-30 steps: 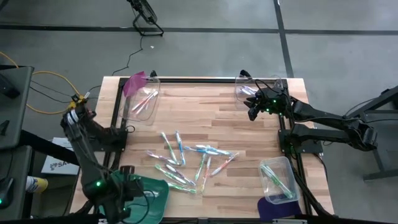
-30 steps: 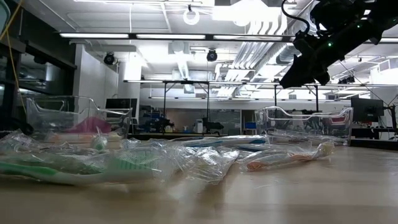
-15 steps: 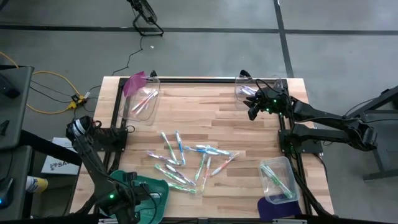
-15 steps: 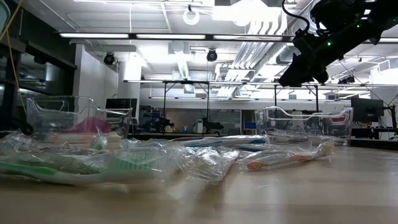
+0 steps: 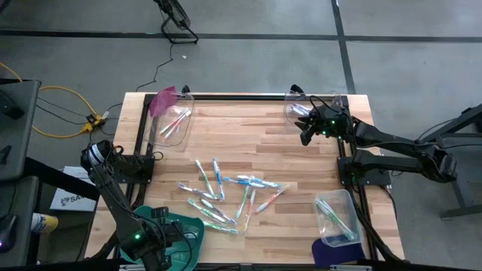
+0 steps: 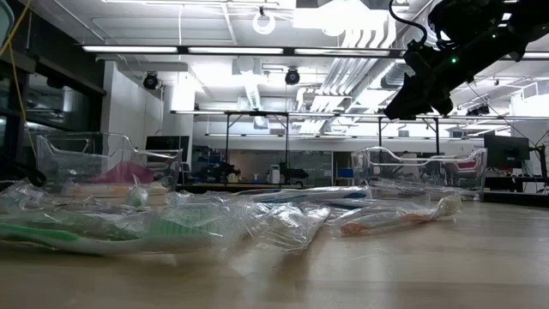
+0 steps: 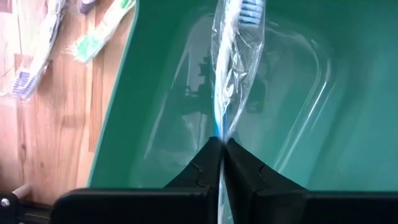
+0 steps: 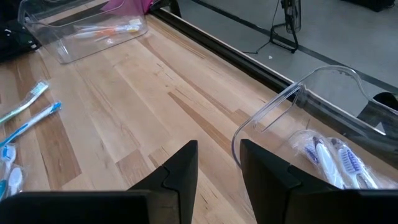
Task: Pick & Place Toothbrushes
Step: Put the blue toothbrush into the green bin
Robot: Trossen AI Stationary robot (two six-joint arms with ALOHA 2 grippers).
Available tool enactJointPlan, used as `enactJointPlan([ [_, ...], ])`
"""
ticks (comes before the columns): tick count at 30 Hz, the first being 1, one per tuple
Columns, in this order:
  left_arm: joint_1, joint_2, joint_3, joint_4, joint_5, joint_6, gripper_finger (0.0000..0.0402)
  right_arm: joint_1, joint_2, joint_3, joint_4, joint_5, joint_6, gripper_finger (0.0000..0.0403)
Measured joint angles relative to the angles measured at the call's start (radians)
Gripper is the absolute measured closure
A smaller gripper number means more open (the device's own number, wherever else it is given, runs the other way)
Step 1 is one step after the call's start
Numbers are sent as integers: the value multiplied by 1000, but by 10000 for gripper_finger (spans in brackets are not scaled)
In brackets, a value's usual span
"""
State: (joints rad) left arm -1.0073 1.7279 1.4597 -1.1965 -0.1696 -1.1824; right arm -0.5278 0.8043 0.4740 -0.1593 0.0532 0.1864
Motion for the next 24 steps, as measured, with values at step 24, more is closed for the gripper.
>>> enactJointPlan([
  [24, 29, -13, 0, -122, 59, 91, 275, 0, 0, 0, 0, 0, 16, 290],
])
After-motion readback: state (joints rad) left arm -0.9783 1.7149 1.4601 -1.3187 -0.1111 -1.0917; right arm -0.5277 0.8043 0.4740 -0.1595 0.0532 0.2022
